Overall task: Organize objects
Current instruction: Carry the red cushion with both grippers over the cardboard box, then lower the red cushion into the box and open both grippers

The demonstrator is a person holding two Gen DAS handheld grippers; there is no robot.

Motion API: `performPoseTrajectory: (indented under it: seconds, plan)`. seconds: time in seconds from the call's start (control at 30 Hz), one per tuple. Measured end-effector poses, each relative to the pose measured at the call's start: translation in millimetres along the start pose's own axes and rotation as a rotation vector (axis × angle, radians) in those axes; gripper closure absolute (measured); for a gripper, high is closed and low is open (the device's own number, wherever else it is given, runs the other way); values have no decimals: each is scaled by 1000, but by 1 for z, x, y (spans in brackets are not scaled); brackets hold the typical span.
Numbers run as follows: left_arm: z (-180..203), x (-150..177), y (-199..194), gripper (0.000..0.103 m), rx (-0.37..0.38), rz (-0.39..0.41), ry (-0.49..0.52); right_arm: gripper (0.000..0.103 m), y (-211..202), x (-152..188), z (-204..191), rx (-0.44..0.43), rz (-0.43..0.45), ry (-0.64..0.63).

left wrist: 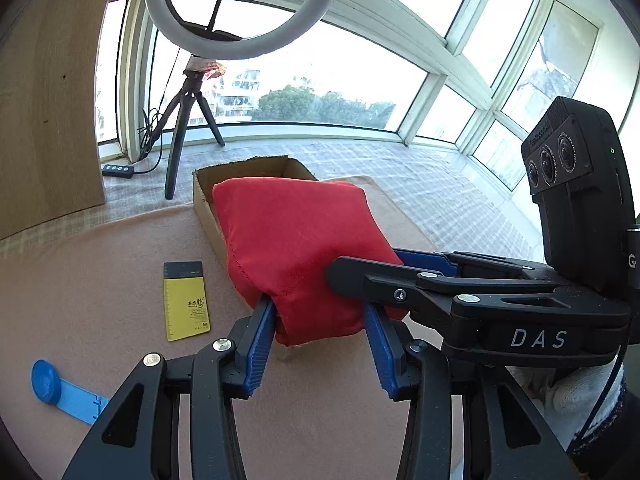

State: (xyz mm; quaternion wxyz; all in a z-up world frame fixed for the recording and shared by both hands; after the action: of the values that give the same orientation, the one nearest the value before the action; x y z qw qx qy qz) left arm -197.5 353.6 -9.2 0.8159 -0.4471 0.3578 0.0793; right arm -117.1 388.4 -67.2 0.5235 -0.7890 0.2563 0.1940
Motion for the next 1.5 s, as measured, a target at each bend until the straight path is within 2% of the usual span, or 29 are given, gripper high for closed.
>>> performPoseTrajectory:
  seconds: [0.33,0.67,0.83,1.23,1.5]
  plan:
    - [9,-41,63,56,-17,8,-11,57,9,-43,52,74,46,-3]
    - [2,-54,104,56,-36,-3,-33,57,27,-59,83,113,41,6]
    - [-19,-50,117,51,-120,-48,-58,52,39,-59,92,171,17,-2]
    - [-35,-38,89,51,-144,-40,-39,52,38,-51,85,151,11,31]
    - [-65,-2,52,51,-186,-57,-62,52,33,-31,63,106,8,56]
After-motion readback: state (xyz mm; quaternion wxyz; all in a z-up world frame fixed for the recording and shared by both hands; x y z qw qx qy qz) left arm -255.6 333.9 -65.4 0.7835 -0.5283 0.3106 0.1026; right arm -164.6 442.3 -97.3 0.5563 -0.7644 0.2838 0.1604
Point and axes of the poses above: each gripper's, at about its wrist camera, not at the fingertips, and y roughly the way its jaws point, z to its right, x to its underside, the point moved 9 cm from there along y, roughly the way its jaws point, and after that the axes turned 1 degree about -y, right-handed, at the moved point
